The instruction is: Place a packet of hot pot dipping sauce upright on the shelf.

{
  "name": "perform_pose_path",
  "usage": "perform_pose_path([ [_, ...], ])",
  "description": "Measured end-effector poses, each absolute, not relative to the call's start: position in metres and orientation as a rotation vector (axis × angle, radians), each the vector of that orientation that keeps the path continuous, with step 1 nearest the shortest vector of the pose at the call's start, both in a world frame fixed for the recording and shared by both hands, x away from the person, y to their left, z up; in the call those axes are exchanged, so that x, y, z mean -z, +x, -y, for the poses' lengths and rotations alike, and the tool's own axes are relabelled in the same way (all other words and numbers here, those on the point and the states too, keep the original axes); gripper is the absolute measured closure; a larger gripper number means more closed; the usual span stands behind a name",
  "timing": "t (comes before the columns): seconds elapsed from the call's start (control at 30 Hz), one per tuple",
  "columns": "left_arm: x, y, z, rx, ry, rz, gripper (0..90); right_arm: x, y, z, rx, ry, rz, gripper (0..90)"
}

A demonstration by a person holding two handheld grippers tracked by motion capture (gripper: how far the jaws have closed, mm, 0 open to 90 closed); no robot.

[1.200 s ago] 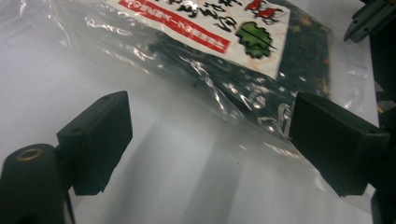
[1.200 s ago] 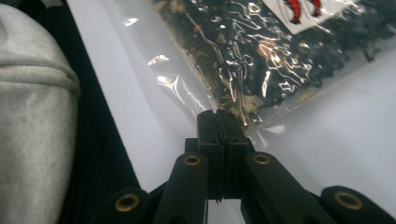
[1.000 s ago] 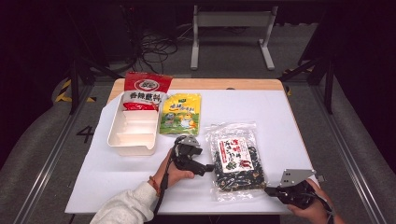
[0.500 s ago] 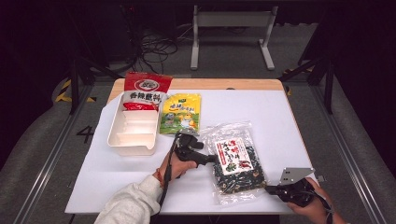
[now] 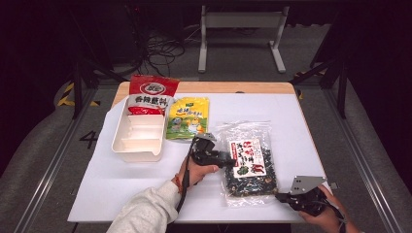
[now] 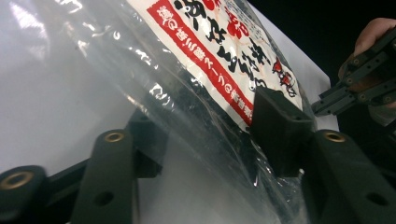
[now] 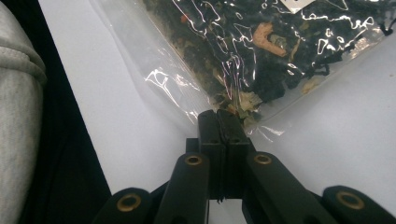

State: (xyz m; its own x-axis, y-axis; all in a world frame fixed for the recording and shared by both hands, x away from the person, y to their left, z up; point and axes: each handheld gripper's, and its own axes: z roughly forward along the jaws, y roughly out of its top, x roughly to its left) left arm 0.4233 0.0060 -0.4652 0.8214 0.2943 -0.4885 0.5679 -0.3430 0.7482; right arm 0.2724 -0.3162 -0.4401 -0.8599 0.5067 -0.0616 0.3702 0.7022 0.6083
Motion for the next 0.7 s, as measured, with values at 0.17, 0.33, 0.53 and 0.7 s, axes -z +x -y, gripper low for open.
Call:
perform_pose_path([
  [0.17, 0.451, 0.418, -0.012, 0.274, 1.895, -0.557, 66.4, 0.441, 0.274, 0.319, -0.919, 0.726, -2.667, 81.7],
  [0.33, 0.428, 0.404, -0.015, 0.204, 1.833, -0.48, 75.6, 0.439, 0.274, 0.32, -0.979, 0.762, -2.62, 66.6],
  [0.53, 0.403, 0.391, -0.026, 0.095, 1.817, -0.4, 80.3, 0.433, 0.275, 0.324, -1.093, 0.824, -2.544, 50.2],
  [0.7, 0.387, 0.381, -0.04, -0.042, 1.83, -0.362, 80.7, 0.43, 0.277, 0.33, -1.165, 0.887, -2.456, 40.3],
])
